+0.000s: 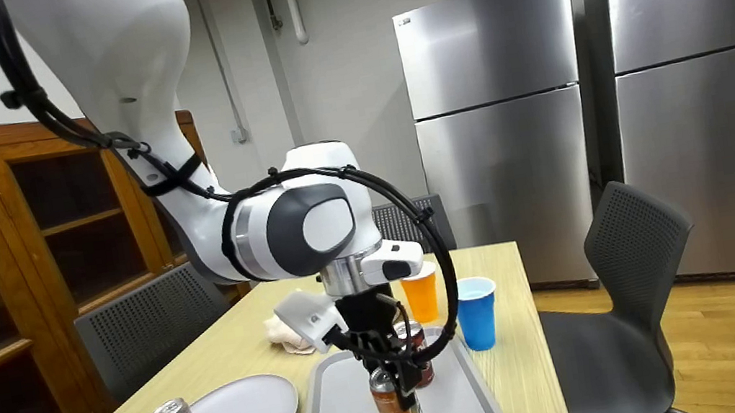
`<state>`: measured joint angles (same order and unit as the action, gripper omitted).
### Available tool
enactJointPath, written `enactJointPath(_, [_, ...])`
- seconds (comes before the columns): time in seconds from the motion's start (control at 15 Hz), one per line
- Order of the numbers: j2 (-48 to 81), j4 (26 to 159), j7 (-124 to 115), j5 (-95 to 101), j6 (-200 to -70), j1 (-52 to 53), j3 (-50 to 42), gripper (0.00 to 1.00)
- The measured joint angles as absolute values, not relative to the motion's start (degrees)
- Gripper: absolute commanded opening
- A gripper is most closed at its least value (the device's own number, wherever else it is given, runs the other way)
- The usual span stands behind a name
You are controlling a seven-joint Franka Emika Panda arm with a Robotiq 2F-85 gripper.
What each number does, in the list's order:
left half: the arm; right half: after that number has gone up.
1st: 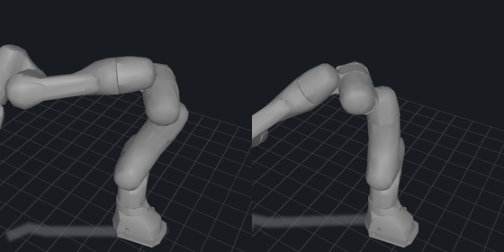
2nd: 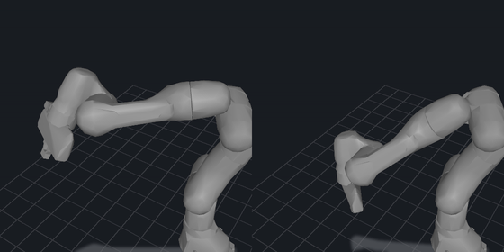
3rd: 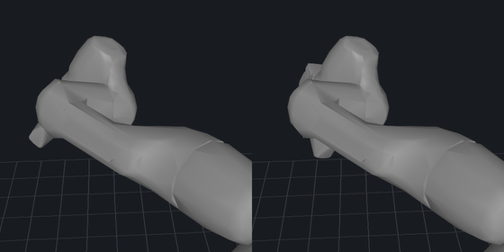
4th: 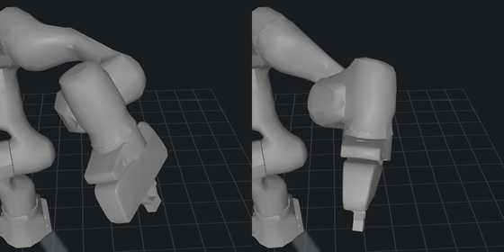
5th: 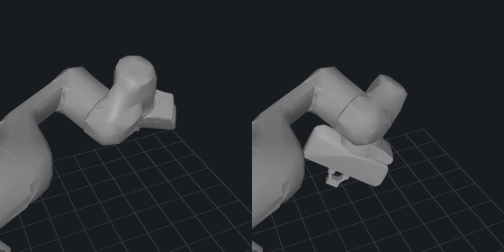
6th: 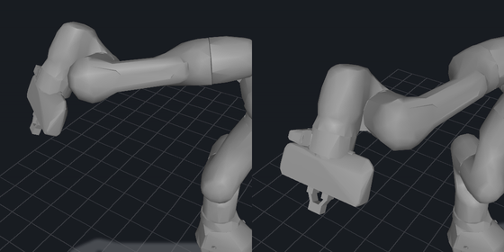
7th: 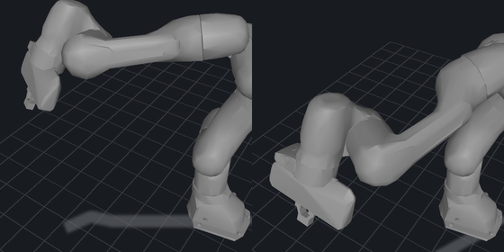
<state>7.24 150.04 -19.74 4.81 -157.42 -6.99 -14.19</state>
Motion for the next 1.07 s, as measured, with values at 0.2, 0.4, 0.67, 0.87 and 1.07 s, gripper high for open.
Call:
enactJointPath(0.2, [7.99, 150.04, -18.22, 2.95, -157.42, -7.13, -14.18, 0.39])
enactJointPath(0.4, [8.71, 150.04, -17.15, 1.73, -157.42, -7.13, -14.14, 0.39])
enactJointPath(0.67, [9.0, 150.03, -16.57, 1.52, -157.87, -7.13, -14.1, 0.99])
enactJointPath(0.87, [8.88, 150.03, -16.56, 1.72, -158.87, -7.07, -14.09, 1.0])
enactJointPath(1.07, [8.17, 150.03, -16.6, 3.12, -160.05, -6.69, -14.1, 1.0])
